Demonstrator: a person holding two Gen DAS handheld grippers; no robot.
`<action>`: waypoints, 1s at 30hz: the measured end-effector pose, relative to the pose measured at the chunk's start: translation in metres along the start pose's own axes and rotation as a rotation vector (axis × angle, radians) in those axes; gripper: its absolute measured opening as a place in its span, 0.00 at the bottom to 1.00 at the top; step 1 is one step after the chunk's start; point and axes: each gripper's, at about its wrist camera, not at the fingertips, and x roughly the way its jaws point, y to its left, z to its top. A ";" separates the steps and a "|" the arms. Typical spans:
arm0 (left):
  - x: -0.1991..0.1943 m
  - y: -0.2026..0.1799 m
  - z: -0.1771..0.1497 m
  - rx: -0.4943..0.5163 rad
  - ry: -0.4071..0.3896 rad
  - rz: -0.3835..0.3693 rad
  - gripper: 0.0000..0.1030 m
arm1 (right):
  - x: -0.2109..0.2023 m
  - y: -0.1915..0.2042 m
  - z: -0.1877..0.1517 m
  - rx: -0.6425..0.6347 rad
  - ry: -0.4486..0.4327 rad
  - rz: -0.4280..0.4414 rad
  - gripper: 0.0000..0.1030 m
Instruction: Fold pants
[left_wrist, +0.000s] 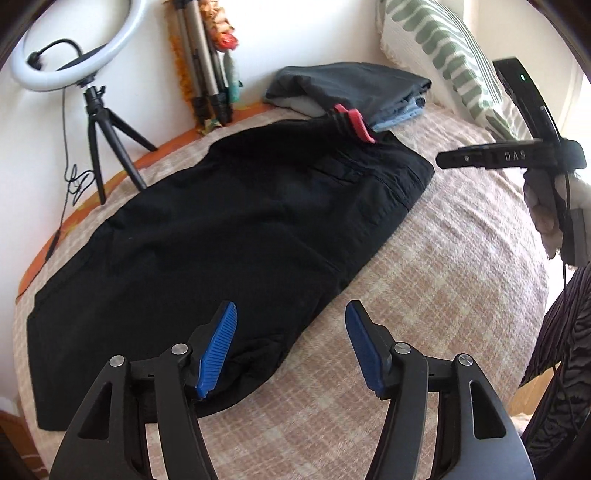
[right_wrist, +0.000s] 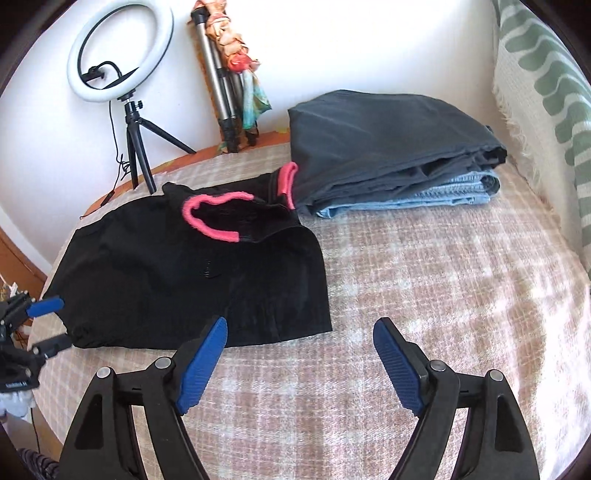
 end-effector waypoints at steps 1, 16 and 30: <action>0.010 -0.011 0.001 0.041 0.021 0.011 0.59 | 0.005 -0.008 -0.001 0.036 0.016 0.024 0.81; 0.048 -0.015 0.008 0.117 0.010 0.107 0.62 | 0.045 0.001 0.001 0.202 0.003 0.205 0.77; 0.049 -0.030 0.006 0.120 -0.058 0.166 0.75 | 0.014 -0.002 0.025 0.399 -0.067 0.498 0.12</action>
